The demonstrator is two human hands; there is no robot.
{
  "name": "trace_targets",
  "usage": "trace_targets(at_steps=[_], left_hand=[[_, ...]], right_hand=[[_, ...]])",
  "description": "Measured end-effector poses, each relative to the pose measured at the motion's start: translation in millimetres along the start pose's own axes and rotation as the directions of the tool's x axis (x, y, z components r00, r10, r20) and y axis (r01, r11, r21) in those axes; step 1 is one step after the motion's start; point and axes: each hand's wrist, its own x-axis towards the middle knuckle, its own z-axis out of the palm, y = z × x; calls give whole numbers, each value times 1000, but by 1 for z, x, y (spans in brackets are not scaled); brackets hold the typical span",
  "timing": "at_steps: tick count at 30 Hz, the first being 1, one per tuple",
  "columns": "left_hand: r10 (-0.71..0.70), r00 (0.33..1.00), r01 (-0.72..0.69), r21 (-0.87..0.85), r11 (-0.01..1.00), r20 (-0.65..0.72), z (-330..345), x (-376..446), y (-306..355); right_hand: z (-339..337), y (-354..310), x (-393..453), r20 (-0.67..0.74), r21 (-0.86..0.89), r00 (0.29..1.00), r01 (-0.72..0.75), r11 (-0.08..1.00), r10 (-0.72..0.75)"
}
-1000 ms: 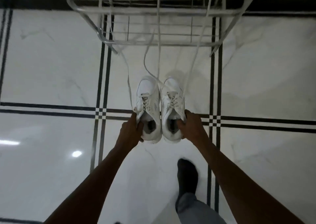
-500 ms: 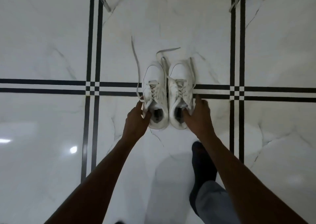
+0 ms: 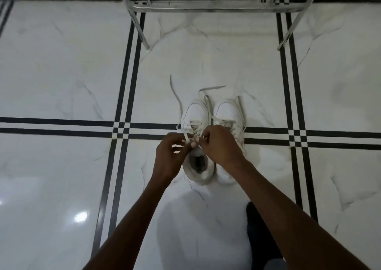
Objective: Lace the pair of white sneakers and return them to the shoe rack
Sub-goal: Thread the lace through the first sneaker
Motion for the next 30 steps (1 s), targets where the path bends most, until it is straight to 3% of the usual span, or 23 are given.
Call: trace_targets(at_steps=[9,14,23,30], left_hand=[[349,924,-376,209,903,155,-13,20,-9],[357,923,-385,301,872,146,-21,24,-10],[428,903,-381,520,764,33,-18,10,-2],[428,903,-345,549,761,-26,-11,11,-1]], right_hand=[[17,3,-6,-135,270,990,86,959,-50],[17,-1,-8,-140,356,989,95,930,-48],[26,-15,-23,-258,165,941,268,949,-221],[28,-16,-30,-266,114,942,243,963,-206]])
